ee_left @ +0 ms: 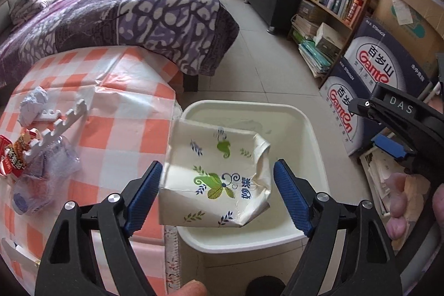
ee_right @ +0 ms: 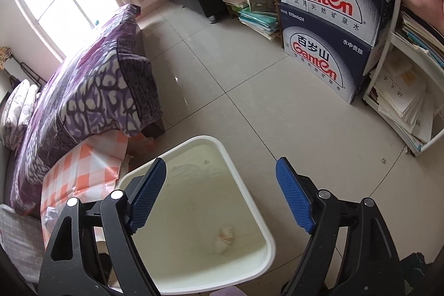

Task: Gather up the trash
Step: 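Lower the white paper cup into the bin and open the left gripper, then grasp the long white paper carton upright with the left gripper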

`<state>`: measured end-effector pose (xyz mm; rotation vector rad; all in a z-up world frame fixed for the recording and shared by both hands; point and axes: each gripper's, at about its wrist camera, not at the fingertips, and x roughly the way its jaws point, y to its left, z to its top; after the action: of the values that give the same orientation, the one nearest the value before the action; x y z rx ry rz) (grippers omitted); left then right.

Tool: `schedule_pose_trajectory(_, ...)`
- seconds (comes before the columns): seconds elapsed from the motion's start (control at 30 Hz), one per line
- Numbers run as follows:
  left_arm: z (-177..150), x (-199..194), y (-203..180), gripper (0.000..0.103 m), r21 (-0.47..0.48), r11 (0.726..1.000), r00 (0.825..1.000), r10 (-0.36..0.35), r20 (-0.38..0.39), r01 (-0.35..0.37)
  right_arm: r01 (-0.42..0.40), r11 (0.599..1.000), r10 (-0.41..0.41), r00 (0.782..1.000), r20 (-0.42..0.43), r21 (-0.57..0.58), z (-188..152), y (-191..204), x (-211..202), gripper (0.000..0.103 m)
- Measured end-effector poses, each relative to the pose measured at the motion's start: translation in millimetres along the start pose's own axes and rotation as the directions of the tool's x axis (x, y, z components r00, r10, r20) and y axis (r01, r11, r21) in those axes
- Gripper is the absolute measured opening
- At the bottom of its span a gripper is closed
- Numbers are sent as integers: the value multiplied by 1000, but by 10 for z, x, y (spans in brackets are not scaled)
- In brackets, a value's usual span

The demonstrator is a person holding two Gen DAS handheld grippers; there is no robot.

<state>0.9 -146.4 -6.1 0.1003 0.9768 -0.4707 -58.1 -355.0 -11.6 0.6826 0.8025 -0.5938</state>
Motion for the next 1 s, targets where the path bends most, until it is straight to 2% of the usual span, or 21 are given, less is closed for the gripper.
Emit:
schedule_pose_trajectory(0.2,-37,-9,80,89,-17,1000,1000,6,-8,-6,-12,1000,13,1000,-13,9,-11,15,22,84)
schedule_pose_trajectory(0.3,-68,-59,209,90,-31,998,999,53,-9,-54,-27,999,27,999,-27,-17,-55,125,40,86)
schedule_pose_trajectory(0.37,-127,-126,346,90,-49,992,993,114,-6,-114,-37,999,35,999,-36,-35,-99,212,53,86)
schedule_pose_trajectory(0.5,-297,-274,672,90,-107,961,967,256,-14,-256,-71,995,66,996,-67,-69,-219,435,118,90)
schedule_pose_trajectory(0.6,-464,-408,1000,90,-191,916,936,351,-39,-352,-103,990,92,990,-108,-101,-347,665,185,90)
schedule_pose_trajectory(0.7,-661,-555,1350,90,-265,842,881,467,-78,-470,-136,978,115,983,-140,-155,-503,960,230,90)
schedule_pose_trajectory(0.77,-820,-662,1625,91,-337,767,833,540,-122,-546,-157,968,127,979,-160,-194,-618,1152,253,90)
schedule_pose_trajectory(0.8,-912,-714,1783,91,-382,720,809,567,-157,-579,-171,961,133,975,-177,-216,-699,1271,273,90)
schedule_pose_trajectory(0.9,-1150,-807,2205,92,-499,608,776,576,-258,-617,-198,945,143,966,-215,-262,-891,1514,308,90)
schedule_pose_trajectory(1.0,-1391,-884,2528,92,-576,521,762,555,-333,-630,-217,927,144,959,-244,-306,-1068,1734,331,90)
